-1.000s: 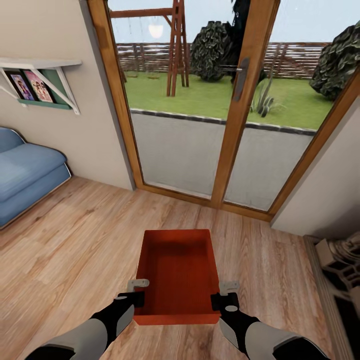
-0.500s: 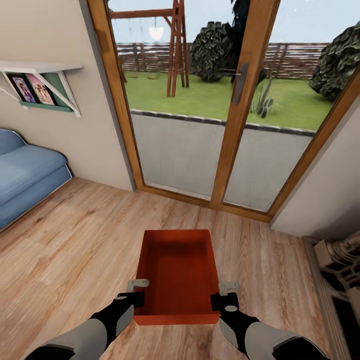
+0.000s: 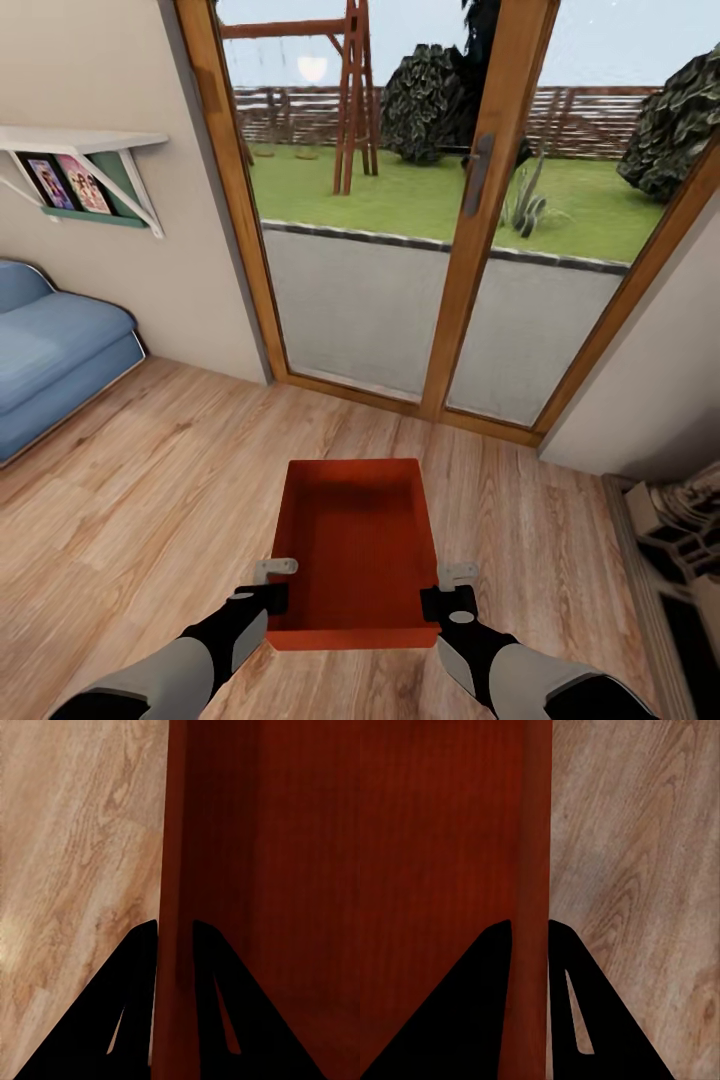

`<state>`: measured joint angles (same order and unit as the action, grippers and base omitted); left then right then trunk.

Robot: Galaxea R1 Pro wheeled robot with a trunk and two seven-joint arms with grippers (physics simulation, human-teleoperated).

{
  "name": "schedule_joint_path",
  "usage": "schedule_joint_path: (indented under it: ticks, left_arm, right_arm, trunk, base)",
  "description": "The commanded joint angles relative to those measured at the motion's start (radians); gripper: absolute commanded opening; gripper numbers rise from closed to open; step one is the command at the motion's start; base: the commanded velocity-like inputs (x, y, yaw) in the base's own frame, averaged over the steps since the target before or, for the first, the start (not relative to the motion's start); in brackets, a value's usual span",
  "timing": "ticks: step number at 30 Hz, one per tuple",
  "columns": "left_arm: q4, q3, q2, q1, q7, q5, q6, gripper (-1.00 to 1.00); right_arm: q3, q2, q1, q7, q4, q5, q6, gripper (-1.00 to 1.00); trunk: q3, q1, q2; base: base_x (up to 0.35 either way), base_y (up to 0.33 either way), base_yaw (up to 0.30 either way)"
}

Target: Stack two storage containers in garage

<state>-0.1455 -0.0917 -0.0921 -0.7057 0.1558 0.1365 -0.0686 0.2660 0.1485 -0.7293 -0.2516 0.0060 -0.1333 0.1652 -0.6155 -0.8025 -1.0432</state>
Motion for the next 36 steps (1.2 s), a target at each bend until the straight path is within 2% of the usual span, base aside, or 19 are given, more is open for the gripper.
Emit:
schedule_joint_path:
  ticks: [1, 9, 22, 36]
  left_arm:
    - [-0.002, 0.006, 0.014, 0.0, 0.012, -0.001, -0.007, -1.0]
    - [-0.005, 0.005, 0.014, 0.0, 0.013, -0.002, -0.006, -1.0]
    - [-0.005, 0.006, 0.014, 0.0, 0.013, -0.002, -0.006, -1.0]
    - [-0.005, 0.006, 0.014, 0.0, 0.013, -0.002, -0.005, -1.0]
  right_arm:
    - [-0.028, 0.001, -0.001, -0.001, -0.001, 0.0, 0.003, -1.0]
    - [-0.029, 0.003, -0.001, -0.003, -0.001, 0.002, 0.005, -1.0]
    - [-0.031, 0.003, -0.001, -0.003, -0.001, 0.003, 0.003, -1.0]
    - [-0.028, 0.003, -0.001, -0.001, -0.001, 0.004, 0.002, -1.0]
  trunk:
    - [-0.001, 0.0, -0.001]
    - [0.002, 0.0, -0.001]
    - [0.019, 0.0, -0.001]
    - [0.033, 0.0, -0.001]
  base:
    - [0.0, 0.0, 0.0]
    - [0.0, 0.0, -0.04]
    - [0.0, 0.0, -0.124]
    - [0.0, 0.0, -0.01]
